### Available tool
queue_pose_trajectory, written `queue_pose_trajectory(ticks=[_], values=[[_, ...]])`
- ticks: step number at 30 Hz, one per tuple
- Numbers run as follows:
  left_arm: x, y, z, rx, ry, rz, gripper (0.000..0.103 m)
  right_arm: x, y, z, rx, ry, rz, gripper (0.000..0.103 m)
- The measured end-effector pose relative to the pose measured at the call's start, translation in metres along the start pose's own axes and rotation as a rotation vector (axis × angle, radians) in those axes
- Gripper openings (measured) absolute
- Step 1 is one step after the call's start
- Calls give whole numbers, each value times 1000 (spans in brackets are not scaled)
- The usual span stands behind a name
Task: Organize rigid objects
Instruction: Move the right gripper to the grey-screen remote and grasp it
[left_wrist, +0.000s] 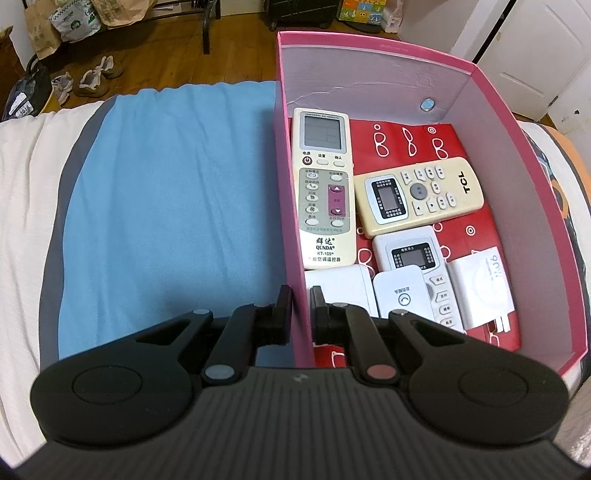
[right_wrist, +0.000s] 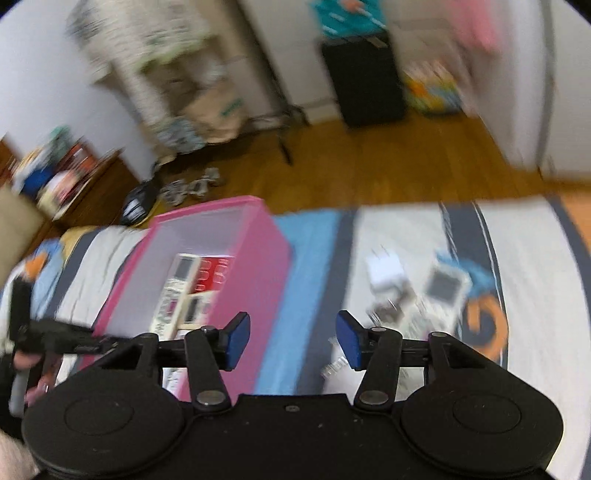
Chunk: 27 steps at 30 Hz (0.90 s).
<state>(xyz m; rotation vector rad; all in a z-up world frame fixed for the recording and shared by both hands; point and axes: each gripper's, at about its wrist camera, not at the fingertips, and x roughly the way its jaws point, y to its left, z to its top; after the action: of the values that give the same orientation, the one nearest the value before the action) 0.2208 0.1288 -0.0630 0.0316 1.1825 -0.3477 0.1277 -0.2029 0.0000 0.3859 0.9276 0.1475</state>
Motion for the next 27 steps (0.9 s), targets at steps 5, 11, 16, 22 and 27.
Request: queue_pose_trajectory(ticks=[5, 11, 16, 22, 27], values=[[0, -1, 2, -5, 6, 4, 8, 31, -47, -6, 135, 80, -72, 57], [-1, -4, 1, 11, 0, 13, 8, 63, -65, -5, 183, 119, -217, 57], [-4, -6, -1, 32, -12, 17, 8, 83, -53, -4, 168, 32, -387, 61], [-5, -4, 1, 22, -16, 6, 8, 110, -52, 1, 100, 27, -408, 67], [-4, -1, 3, 13, -18, -1, 8, 110, -47, 1, 46, 25, -426, 65]])
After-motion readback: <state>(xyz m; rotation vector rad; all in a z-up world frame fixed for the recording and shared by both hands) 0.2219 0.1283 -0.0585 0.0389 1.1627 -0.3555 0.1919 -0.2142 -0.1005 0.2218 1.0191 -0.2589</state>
